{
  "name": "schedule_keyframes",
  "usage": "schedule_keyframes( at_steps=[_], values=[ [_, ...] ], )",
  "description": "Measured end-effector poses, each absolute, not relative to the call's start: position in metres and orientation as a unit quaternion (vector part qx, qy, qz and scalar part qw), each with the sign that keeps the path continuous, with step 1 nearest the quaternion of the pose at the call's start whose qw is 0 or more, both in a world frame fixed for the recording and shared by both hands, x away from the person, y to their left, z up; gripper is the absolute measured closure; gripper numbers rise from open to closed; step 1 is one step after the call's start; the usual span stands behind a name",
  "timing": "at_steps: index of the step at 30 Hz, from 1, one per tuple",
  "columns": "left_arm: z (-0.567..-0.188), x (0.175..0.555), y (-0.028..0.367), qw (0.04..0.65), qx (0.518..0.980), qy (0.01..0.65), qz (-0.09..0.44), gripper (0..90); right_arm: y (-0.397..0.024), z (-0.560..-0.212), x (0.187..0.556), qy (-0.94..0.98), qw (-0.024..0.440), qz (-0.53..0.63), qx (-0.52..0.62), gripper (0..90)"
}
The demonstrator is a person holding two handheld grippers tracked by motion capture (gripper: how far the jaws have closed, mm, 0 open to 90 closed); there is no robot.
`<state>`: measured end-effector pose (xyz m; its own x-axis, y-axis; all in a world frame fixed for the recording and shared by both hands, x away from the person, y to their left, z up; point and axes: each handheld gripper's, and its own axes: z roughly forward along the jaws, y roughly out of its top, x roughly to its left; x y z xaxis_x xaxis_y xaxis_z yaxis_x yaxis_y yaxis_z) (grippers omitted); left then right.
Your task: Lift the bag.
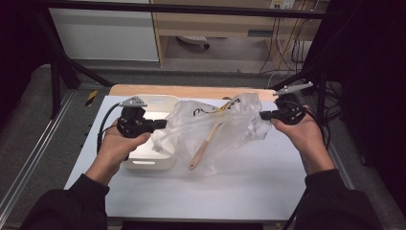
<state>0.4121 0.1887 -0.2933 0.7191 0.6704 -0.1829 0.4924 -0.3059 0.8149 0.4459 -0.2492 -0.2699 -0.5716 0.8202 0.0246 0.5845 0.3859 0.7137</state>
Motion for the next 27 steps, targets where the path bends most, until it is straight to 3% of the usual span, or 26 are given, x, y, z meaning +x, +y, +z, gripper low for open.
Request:
schedule_keyframes(
  at_steps=[15, 27],
  values=[
    [-0.339, 0.345, 0.192, 0.479, 0.797, 0.356, 0.092, 90.0, -0.245, -0.336, 0.383, 0.822, 0.145, 0.359, 0.419, 90.0],
    [-0.384, 0.309, 0.193, 0.467, 0.807, 0.352, 0.084, 90.0, -0.243, -0.379, 0.359, 0.825, 0.141, 0.350, 0.421, 90.0]
  ],
)
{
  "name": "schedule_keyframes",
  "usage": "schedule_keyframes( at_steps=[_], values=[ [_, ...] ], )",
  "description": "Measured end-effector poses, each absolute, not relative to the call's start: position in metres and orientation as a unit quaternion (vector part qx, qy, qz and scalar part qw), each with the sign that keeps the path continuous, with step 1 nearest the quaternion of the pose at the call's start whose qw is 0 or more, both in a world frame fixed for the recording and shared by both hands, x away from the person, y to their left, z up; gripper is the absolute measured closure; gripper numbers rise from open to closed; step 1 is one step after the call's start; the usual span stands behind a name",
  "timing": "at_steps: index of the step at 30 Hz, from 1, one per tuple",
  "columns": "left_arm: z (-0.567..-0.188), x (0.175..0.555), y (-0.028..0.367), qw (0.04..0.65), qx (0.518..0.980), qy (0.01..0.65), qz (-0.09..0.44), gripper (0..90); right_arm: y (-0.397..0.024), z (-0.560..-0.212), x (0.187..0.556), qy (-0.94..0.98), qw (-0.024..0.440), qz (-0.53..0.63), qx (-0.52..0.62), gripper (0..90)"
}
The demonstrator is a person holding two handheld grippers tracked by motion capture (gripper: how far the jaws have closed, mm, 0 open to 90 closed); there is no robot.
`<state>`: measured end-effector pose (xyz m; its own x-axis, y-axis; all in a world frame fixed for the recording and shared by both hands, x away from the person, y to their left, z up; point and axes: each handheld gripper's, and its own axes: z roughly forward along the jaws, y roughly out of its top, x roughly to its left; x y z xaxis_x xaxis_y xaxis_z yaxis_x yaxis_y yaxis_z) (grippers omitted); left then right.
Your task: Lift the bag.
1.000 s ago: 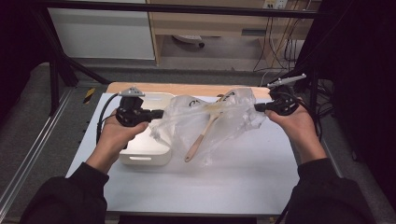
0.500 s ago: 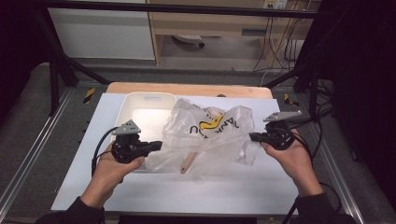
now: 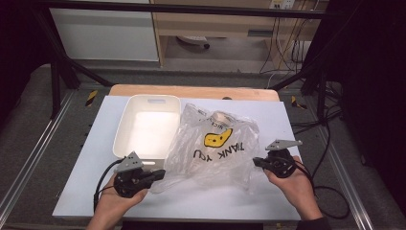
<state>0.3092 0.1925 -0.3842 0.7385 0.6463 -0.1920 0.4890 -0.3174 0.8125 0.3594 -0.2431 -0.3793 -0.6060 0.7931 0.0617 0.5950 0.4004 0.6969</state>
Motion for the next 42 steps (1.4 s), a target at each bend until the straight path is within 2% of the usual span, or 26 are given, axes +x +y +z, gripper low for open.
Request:
schedule_keyframes(
  at_steps=[6, 10, 19, 20, 22, 25, 28, 32, 37, 40, 42],
  values=[
    [-0.414, 0.302, 0.187, 0.437, 0.825, 0.352, 0.063, 90.0, -0.245, -0.396, 0.351, 0.825, 0.133, 0.347, 0.426, 90.0],
    [-0.427, 0.300, 0.183, 0.408, 0.842, 0.346, 0.069, 90.0, -0.246, -0.408, 0.345, 0.827, 0.131, 0.338, 0.430, 90.0],
    [-0.437, 0.297, 0.187, 0.406, 0.844, 0.341, 0.078, 89.7, -0.248, -0.432, 0.335, 0.834, 0.116, 0.322, 0.434, 88.9],
    [-0.437, 0.297, 0.189, 0.410, 0.841, 0.343, 0.084, 86.9, -0.249, -0.432, 0.335, 0.830, 0.117, 0.329, 0.435, 84.9],
    [-0.435, 0.295, 0.193, 0.419, 0.832, 0.350, 0.092, 73.5, -0.251, -0.431, 0.335, 0.823, 0.117, 0.342, 0.439, 74.0],
    [-0.430, 0.291, 0.200, 0.431, 0.820, 0.361, 0.106, 57.9, -0.250, -0.430, 0.334, 0.815, 0.134, 0.358, 0.435, 56.5],
    [-0.424, 0.286, 0.208, 0.447, 0.805, 0.372, 0.116, 50.0, -0.249, -0.427, 0.334, 0.808, 0.148, 0.369, 0.434, 39.1],
    [-0.418, 0.281, 0.214, 0.470, 0.786, 0.380, 0.131, 35.9, -0.249, -0.421, 0.332, 0.794, 0.173, 0.389, 0.433, 22.1],
    [-0.413, 0.280, 0.215, 0.492, 0.768, 0.381, 0.152, 26.0, -0.249, -0.415, 0.333, 0.783, 0.183, 0.413, 0.429, 9.4],
    [-0.409, 0.282, 0.215, 0.500, 0.754, 0.394, 0.164, 16.0, -0.247, -0.411, 0.333, 0.777, 0.181, 0.427, 0.426, 5.3],
    [-0.406, 0.282, 0.217, 0.515, 0.741, 0.398, 0.167, 13.6, -0.245, -0.408, 0.333, 0.773, 0.181, 0.436, 0.423, 4.6]
  ],
)
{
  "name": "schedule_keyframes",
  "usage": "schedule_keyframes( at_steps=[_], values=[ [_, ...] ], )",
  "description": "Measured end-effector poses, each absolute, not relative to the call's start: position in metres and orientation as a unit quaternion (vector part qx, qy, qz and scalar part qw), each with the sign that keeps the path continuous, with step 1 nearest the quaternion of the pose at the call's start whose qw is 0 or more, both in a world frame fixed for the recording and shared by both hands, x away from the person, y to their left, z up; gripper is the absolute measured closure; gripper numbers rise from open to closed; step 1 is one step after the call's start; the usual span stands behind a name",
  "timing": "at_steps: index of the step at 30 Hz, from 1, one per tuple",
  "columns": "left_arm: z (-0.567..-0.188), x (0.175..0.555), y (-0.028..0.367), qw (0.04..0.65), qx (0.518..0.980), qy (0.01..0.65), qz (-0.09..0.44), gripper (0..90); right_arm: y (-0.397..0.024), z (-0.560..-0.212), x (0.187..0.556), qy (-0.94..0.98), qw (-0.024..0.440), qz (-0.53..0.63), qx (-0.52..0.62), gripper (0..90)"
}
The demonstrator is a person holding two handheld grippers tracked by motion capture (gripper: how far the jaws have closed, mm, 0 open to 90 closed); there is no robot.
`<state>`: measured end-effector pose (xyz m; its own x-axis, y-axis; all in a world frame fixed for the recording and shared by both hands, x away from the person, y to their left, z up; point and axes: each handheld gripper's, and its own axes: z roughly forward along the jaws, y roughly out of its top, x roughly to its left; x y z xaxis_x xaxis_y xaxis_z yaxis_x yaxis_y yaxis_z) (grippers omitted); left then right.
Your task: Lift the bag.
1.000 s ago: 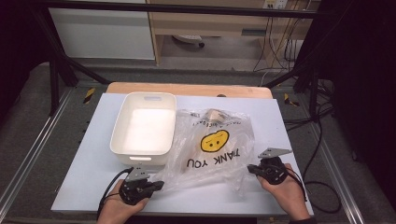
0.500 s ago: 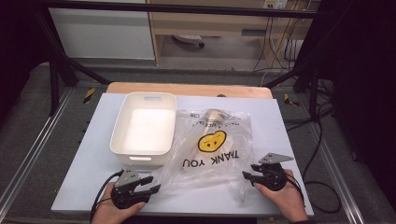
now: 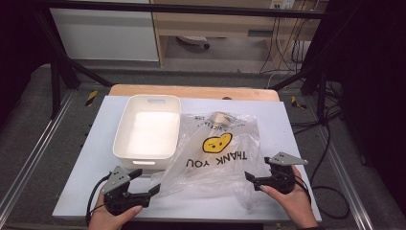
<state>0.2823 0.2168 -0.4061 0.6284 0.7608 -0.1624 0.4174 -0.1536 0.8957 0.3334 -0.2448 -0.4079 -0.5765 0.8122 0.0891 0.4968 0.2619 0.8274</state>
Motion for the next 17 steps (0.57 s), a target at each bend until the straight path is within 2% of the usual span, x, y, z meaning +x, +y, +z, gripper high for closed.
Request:
schedule_keyframes(
  at_steps=[3, 12, 17],
  values=[
    [-0.400, 0.285, 0.216, 0.525, 0.730, 0.405, 0.168, 9.7, -0.240, -0.403, 0.335, 0.772, 0.180, 0.449, 0.413, 3.0],
    [-0.388, 0.290, 0.224, 0.542, 0.712, 0.408, 0.183, 9.1, -0.238, -0.393, 0.342, 0.757, 0.204, 0.456, 0.420, 3.7],
    [-0.391, 0.294, 0.232, 0.552, 0.701, 0.417, 0.172, 8.3, -0.247, -0.397, 0.342, 0.746, 0.211, 0.455, 0.438, 3.8]
  ],
)
